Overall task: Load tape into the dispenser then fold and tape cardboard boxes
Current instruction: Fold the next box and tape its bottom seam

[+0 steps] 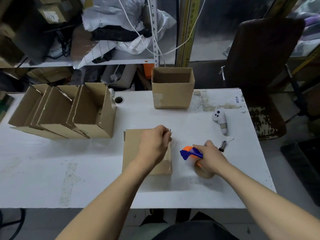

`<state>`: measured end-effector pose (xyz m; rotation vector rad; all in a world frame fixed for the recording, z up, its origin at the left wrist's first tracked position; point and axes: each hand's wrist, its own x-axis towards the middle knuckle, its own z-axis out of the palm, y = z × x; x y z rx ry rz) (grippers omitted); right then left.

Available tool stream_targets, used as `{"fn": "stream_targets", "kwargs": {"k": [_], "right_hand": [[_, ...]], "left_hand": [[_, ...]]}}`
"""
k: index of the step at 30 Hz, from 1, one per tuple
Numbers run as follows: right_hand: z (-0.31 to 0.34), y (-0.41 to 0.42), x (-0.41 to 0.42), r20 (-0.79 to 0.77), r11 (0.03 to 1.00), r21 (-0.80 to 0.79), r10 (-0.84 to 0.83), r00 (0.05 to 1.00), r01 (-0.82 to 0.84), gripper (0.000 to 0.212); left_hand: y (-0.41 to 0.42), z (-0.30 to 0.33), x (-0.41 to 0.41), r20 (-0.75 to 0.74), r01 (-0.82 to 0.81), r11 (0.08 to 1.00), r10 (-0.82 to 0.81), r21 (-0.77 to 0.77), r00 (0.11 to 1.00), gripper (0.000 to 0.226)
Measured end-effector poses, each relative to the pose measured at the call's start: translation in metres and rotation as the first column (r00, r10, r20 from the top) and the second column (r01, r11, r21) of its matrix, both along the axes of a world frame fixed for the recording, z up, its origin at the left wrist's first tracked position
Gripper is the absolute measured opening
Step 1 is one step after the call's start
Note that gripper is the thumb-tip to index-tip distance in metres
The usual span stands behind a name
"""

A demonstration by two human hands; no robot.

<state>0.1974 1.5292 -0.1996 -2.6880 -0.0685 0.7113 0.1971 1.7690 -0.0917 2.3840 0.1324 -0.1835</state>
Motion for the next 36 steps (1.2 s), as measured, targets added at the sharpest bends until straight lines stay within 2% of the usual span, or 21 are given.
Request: {"fn": "stream_targets", "kwargs": {"k": [1, 3, 5, 7, 8, 9, 11, 13, 15, 17, 20, 23, 25, 26, 28, 30, 32, 36], "right_hand": [[-0.008, -0.002, 0.0, -0.038, 0.997, 0.074, -0.032, 0.999, 0.034, 0.044], [-0.023, -0.002, -0.002, -0.103, 0.992, 0.108, -0.06, 0.993, 0.071, 0.043], [-0.032, -0.003, -0.001, -0.154, 0.998, 0.021, -0.063, 0.986, 0.067, 0.048], [-0.026, 0.001, 0.0, -0.117, 0.997, -0.029, -0.072, 0.991, 0.069, 0.055], [-0.018, 0.006, 0.002, -0.07, 0.993, 0.056, -0.099, 0.993, 0.103, 0.06], [-0.006, 0.013, 0.005, -0.036, 0.964, 0.23, -0.131, 0.991, 0.136, 0.061], [0.024, 0.028, 0.008, -0.081, 0.765, 0.628, -0.116, 0.99, 0.141, 0.058], [0.044, 0.042, 0.008, -0.253, 0.538, 0.813, -0.016, 0.967, 0.222, 0.047], [0.046, 0.052, 0.011, -0.383, 0.453, 0.819, -0.026, 0.923, 0.353, 0.029], [0.039, 0.056, 0.016, -0.499, 0.409, 0.751, -0.164, 0.851, 0.519, 0.013], [0.018, 0.058, 0.019, -0.607, 0.293, 0.655, -0.345, 0.716, 0.697, 0.013], [0.007, 0.064, 0.019, -0.611, 0.238, 0.629, -0.438, 0.66, 0.74, 0.011], [0.0, 0.072, 0.017, -0.572, 0.235, 0.627, -0.509, 0.644, 0.743, 0.007], [-0.004, 0.076, 0.016, -0.526, 0.266, 0.631, -0.544, 0.653, 0.729, 0.006], [-0.009, 0.083, 0.011, -0.394, 0.383, 0.622, -0.601, 0.695, 0.684, 0.006], [-0.013, 0.088, 0.008, -0.273, 0.489, 0.591, -0.626, 0.73, 0.641, 0.005], [-0.015, 0.092, 0.006, -0.185, 0.544, 0.585, -0.633, 0.752, 0.602, 0.001], [-0.026, 0.103, 0.003, -0.028, 0.665, 0.531, -0.605, 0.796, 0.525, 0.013]], "left_hand": [[0.004, -0.002, 0.0, -0.041, -0.028, 0.998, 0.026, -0.061, 0.999, 0.02], [0.007, -0.001, -0.002, -0.088, -0.05, 0.988, 0.037, -0.145, 0.995, 0.018], [0.008, -0.007, -0.004, -0.144, -0.053, 0.979, 0.024, -0.198, 0.989, 0.017], [0.008, -0.011, -0.007, -0.175, -0.05, 0.975, 0.012, -0.215, 0.984, 0.017], [0.008, -0.013, -0.009, -0.169, -0.035, 0.975, -0.003, -0.219, 0.986, 0.017], [0.008, -0.013, -0.01, -0.159, -0.025, 0.972, -0.013, -0.236, 0.987, 0.016], [0.011, -0.015, -0.011, -0.162, -0.026, 0.952, -0.025, -0.306, 0.987, 0.016], [0.015, -0.018, -0.011, -0.182, -0.053, 0.926, -0.017, -0.374, 0.983, 0.017], [0.018, -0.025, -0.009, -0.197, -0.124, 0.91, 0.048, -0.395, 0.979, 0.017], [0.017, -0.035, -0.008, -0.213, -0.215, 0.899, 0.141, -0.382, 0.967, 0.016], [0.011, -0.053, -0.007, -0.263, -0.327, 0.869, 0.24, -0.371, 0.934, 0.017], [0.003, -0.069, -0.005, -0.229, -0.365, 0.902, 0.314, -0.23, 0.921, 0.016], [-0.002, -0.078, -0.006, -0.142, -0.326, 0.942, 0.313, -0.077, 0.939, 0.017], [-0.004, -0.082, -0.006, -0.091, -0.292, 0.956, 0.291, -0.001, 0.952, 0.019], [-0.008, -0.093, -0.008, 0.01, -0.209, 0.97, 0.209, 0.123, 0.978, 0.021], [-0.011, -0.105, -0.008, 0.106, -0.156, 0.971, 0.139, 0.182, 0.985, 0.019], [-0.01, -0.111, -0.006, 0.185, -0.12, 0.967, 0.079, 0.226, 0.98, 0.018], [-0.007, -0.123, -0.002, 0.221, -0.04, 0.915, -0.055, 0.403, 0.974, 0.024]]}}
